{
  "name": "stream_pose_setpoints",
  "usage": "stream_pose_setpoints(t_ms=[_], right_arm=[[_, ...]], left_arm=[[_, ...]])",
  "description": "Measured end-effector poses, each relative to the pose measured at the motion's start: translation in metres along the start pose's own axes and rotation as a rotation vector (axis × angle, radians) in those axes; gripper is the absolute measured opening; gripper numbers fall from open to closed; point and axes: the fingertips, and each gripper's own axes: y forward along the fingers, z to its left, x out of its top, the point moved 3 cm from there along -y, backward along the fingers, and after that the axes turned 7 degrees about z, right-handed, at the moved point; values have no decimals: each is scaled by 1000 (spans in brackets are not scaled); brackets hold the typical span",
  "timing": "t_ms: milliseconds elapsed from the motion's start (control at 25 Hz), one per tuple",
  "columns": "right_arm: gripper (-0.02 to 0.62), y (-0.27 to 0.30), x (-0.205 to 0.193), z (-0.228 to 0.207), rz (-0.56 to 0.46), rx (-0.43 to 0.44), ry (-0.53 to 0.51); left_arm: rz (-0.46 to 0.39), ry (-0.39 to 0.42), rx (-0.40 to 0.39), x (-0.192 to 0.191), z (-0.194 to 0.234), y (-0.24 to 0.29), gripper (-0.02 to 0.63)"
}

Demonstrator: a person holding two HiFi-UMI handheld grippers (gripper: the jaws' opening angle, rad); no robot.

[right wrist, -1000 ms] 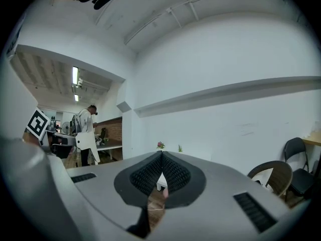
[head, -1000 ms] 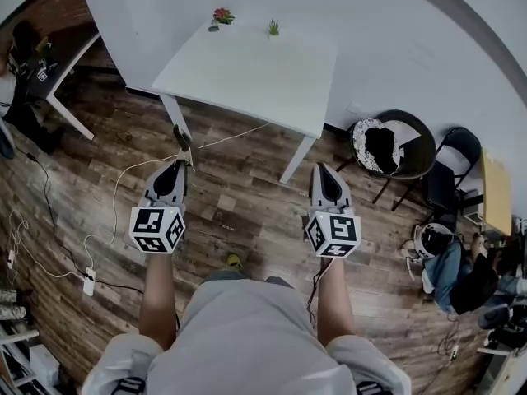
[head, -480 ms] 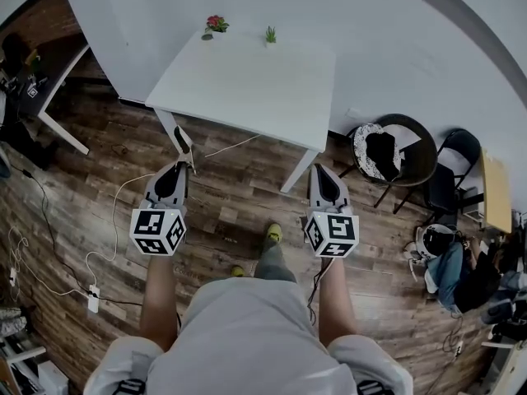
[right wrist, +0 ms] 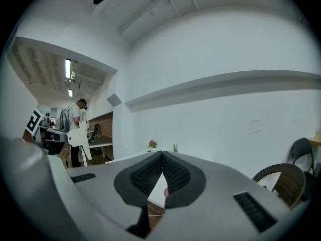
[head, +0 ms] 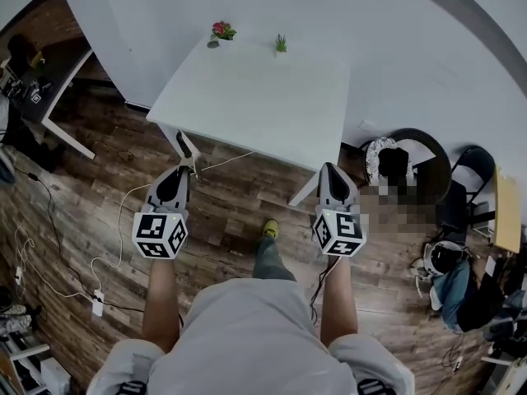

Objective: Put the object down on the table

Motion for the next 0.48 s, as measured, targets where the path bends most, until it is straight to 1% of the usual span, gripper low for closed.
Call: stream_pose_setpoints(t_ms=[200,480], right_arm=[[9,64,10,-32,26,21,22],[9,151,33,-89,30,42,51]], left_arm=[[31,-12,30,17,12,61,18],[75,-4,41,44,11,160,20]])
